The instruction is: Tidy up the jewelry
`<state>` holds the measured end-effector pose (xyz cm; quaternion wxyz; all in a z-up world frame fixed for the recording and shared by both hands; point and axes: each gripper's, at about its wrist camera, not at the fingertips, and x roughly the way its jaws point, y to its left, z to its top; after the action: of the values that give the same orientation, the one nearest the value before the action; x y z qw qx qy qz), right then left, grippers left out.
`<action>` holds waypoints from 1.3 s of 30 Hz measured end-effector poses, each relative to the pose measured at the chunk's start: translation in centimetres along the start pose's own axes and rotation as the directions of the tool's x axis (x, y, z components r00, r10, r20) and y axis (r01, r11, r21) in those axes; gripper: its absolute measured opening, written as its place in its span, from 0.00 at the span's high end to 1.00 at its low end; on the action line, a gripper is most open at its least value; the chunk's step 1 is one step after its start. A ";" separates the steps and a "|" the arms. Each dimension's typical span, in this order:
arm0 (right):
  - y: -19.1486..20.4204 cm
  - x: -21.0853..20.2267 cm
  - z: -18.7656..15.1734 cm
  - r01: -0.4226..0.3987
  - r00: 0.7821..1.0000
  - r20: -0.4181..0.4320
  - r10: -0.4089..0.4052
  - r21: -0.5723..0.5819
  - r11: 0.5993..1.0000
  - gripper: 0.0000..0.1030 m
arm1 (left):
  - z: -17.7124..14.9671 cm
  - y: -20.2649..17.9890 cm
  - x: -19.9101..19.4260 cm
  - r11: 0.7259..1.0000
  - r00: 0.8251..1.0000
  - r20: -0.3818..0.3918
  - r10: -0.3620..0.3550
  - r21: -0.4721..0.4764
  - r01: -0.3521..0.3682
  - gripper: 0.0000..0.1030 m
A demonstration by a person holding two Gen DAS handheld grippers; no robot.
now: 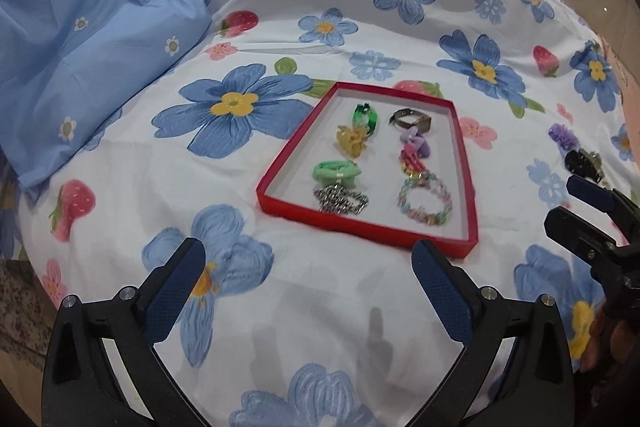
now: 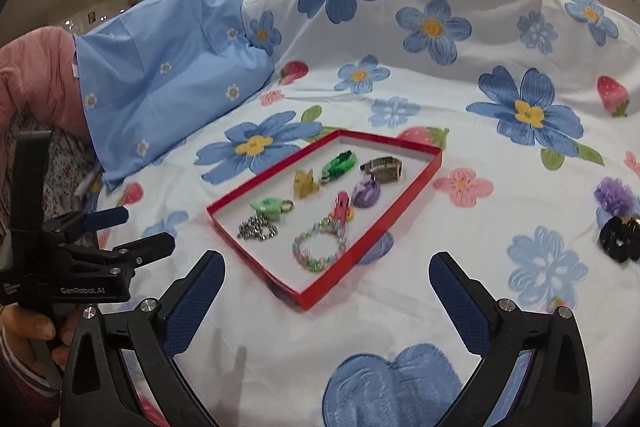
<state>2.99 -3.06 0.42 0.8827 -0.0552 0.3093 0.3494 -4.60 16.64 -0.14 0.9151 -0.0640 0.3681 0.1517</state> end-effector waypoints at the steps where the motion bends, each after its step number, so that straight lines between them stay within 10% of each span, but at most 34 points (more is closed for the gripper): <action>1: 0.0 0.2 -0.3 0.007 1.000 -0.003 -0.007 -0.002 1.000 0.00 | -0.2 0.0 0.0 1.000 1.000 0.002 0.004 0.002 -0.004 0.00; 39: -0.7 0.4 -2.5 0.008 0.999 0.031 -0.008 0.012 1.000 0.00 | -2.0 -1.5 -1.7 0.999 0.997 0.069 0.034 0.027 -0.036 0.00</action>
<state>2.40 -4.09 -1.93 0.8891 -0.0457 0.2974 0.3449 -6.59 14.37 -0.42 0.9252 -0.0395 0.3398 0.1644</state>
